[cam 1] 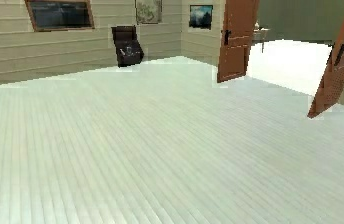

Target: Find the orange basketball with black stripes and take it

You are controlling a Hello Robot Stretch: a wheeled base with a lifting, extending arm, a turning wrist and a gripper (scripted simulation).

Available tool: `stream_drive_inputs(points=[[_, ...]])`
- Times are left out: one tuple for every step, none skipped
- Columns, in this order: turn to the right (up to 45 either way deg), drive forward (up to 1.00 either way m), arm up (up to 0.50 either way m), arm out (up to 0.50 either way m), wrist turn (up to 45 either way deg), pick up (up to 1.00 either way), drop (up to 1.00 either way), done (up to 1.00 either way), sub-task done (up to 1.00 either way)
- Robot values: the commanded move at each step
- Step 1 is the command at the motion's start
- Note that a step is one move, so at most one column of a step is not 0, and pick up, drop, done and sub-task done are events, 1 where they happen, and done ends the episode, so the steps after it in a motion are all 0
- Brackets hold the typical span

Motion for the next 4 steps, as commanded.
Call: stream_drive_inputs(points=[[0.0, 0.35, 0.00, 0.00, 0.0, 0.00, 0.00, 0.00, 0.00], [27.0, 0.00, 0.00, 0.00, 0.0, 0.00, 0.00, 0.00, 0.00], [0.0, 1.00, 0.00, 0.00, 0.0, 0.00, 0.00, 0.00, 0.00], [0.0, 1.00, 0.00, 0.00, 0.0, 0.00, 0.00, 0.00, 0.00]])
